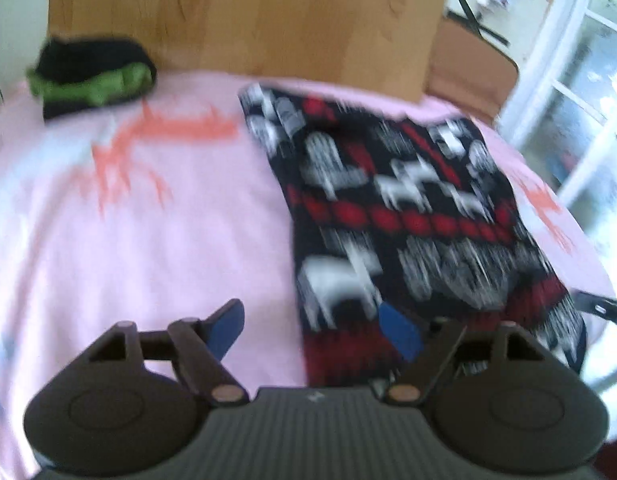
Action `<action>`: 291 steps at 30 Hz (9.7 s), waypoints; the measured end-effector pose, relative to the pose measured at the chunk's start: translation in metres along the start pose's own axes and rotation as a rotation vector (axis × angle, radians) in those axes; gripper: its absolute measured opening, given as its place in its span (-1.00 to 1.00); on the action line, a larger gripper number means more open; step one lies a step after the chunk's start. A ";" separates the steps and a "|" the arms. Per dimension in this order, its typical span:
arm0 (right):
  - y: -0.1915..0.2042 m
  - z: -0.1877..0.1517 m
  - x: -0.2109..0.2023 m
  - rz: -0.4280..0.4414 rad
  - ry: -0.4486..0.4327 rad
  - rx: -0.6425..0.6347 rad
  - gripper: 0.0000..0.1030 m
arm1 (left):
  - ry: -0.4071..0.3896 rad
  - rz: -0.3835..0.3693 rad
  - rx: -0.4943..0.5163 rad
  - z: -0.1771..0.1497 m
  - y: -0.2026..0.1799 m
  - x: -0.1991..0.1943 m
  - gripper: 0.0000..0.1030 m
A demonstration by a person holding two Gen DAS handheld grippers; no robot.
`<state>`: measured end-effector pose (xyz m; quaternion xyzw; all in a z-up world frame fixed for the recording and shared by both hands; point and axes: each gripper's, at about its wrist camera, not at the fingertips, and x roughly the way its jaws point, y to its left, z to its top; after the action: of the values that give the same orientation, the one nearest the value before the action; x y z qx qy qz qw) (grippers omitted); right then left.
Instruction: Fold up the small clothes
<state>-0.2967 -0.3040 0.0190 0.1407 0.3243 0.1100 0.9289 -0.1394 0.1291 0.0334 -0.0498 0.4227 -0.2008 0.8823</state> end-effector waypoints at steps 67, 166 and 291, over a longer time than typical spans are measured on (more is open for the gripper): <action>-0.074 0.026 0.020 0.180 -0.060 0.314 0.39 | -0.011 -0.123 -0.313 0.022 0.007 0.014 0.34; -0.062 0.048 -0.007 0.084 -0.002 0.178 -0.29 | 0.020 0.019 -0.321 0.032 0.019 -0.010 -0.41; 0.102 0.060 0.161 0.493 0.067 0.026 0.89 | -0.181 0.039 -0.212 0.014 0.010 0.010 1.00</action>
<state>-0.1475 -0.1727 0.0058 0.2239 0.3124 0.3337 0.8608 -0.1201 0.1333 0.0322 -0.1525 0.3613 -0.1327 0.9103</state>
